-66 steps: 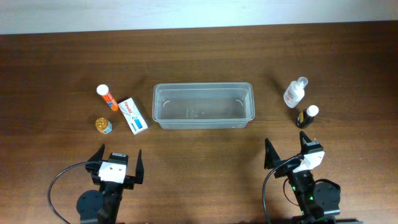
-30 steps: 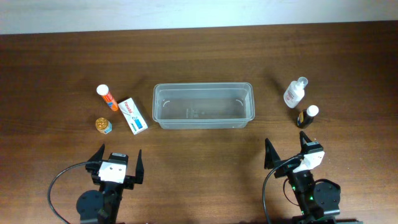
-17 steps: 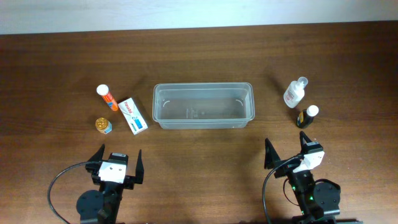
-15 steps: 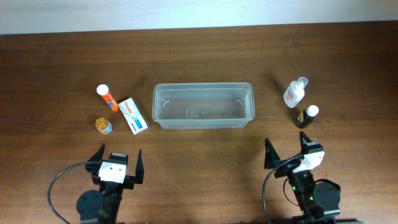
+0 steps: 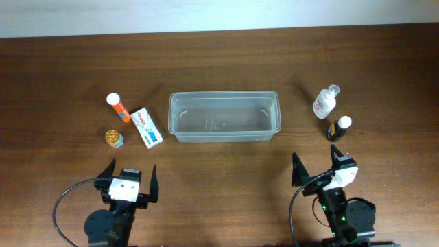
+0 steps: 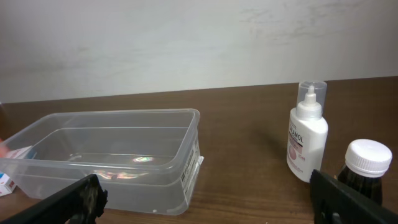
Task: Pack container
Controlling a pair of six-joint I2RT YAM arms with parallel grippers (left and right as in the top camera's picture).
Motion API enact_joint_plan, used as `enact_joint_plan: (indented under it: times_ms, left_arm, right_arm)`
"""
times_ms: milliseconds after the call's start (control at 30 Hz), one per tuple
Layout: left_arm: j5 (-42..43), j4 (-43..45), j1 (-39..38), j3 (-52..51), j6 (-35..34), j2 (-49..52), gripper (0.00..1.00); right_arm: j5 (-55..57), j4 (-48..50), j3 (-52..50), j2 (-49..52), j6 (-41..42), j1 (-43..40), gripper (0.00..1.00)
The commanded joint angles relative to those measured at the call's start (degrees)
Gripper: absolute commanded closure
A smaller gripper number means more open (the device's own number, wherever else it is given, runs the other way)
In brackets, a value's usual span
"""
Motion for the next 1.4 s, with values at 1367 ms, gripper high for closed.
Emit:
enact_joint_plan:
  times_ms: [1367]
  left_arm:
    - [-0.2,0.2,0.3,-0.5,-0.3,-0.5,0.01]
  right_arm:
    - [-0.8,-22.7,33.8,24.2,-5.3,-0.4,0.02]
